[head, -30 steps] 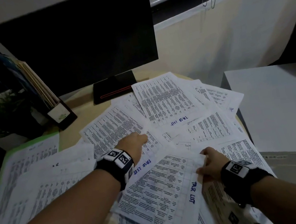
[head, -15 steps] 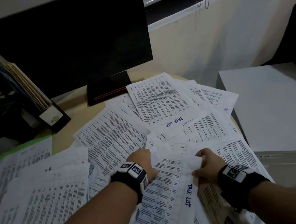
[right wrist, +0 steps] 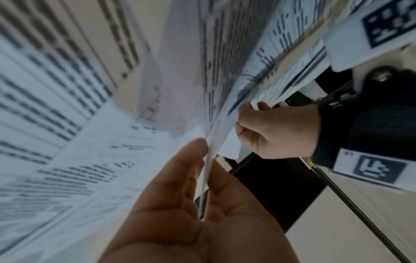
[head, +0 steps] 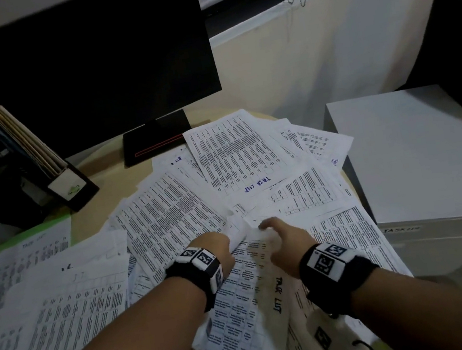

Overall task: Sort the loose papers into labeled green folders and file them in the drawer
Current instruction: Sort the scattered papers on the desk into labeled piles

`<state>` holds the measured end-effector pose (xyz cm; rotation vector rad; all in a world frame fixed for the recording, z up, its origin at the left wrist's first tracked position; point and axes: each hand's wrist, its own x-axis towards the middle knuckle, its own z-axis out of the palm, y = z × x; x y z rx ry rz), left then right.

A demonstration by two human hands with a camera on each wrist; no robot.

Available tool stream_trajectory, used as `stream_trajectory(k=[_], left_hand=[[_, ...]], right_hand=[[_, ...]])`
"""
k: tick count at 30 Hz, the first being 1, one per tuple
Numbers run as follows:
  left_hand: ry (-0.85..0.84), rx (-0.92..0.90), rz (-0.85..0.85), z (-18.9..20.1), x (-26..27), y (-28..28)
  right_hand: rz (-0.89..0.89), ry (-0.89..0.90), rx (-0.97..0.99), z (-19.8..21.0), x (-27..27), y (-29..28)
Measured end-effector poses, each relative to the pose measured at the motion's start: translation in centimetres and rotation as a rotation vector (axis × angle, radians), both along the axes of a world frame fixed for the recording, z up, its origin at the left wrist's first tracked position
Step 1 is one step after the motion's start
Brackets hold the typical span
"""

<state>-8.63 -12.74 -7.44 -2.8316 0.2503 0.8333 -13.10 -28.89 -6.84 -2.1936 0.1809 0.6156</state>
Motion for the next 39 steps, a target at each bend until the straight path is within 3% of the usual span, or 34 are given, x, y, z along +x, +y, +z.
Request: stream_trajectory(k=[3,7,9,10,12,14,16,18,19,21,25,28,31,35,36,39], left_hand=[[0.061,-0.235,0.182,0.4,-0.2,-0.8],[0.167,-0.544,0.197,2.5,-1.2,-2.6],[0.245,-0.762,0.272,3.7,-1.8,-3.4],[0.266,-0.815,0.231,3.8,-2.0,-3.6],[0.339,-1.024,0.232,4.0,-2.4,-3.2],[0.209,-1.029,0.165,4.6,-2.8,-2.1],[0.256,-0.989,0.049,4.9,-2.7,-1.3],[0.349,-1.075,0.229,5.6,-2.2,-0.5],[0.283,-1.092,0.271,6.5,-1.9,-0.1],[-0.003,-0.999,0.276,7.5,-1.1,1.3],[-0.534,-0.470,0.106,9.0,-0.1,3.5],[-0.934,-0.537,0.007,10.8,0.5,5.1],[-1.314,-0.616,-0.208,12.3,0.9,6.4],[-1.433,-0.580,-0.313,13.3,-0.8,6.8],[-1.371,-0.587,-0.286,13.5,-1.4,6.8],[-0.971,-0.602,-0.079,13.8,-2.4,7.1]], right_hand=[[-0.123,-0.082,-0.018,0.7,0.5,-0.3],[-0.284,-0.139,0.228,1.3,0.2,0.0],[-0.215,-0.140,0.288,2.1,-0.2,0.1],[-0.152,-0.142,0.279,2.4,-0.4,0.0],[-0.008,-0.164,0.173,2.9,-0.5,-0.5],[0.025,-0.223,0.075,3.4,-0.5,-1.1],[-0.048,-0.273,0.035,4.2,-0.3,-1.5],[-0.094,-0.317,-0.030,4.9,0.2,-1.8],[-0.098,-0.340,-0.045,5.3,0.5,-2.0],[-0.091,-0.421,-0.020,6.5,1.4,-2.4],[-0.001,-0.613,0.023,10.1,2.9,-1.4],[0.059,-0.773,0.064,12.6,2.8,-0.1],[0.028,-0.876,0.092,13.8,2.6,0.4],[-0.003,-0.932,0.095,13.4,2.6,0.8],[0.009,-0.953,0.107,13.2,2.5,1.1],[0.014,-1.021,0.228,13.2,2.0,1.5]])
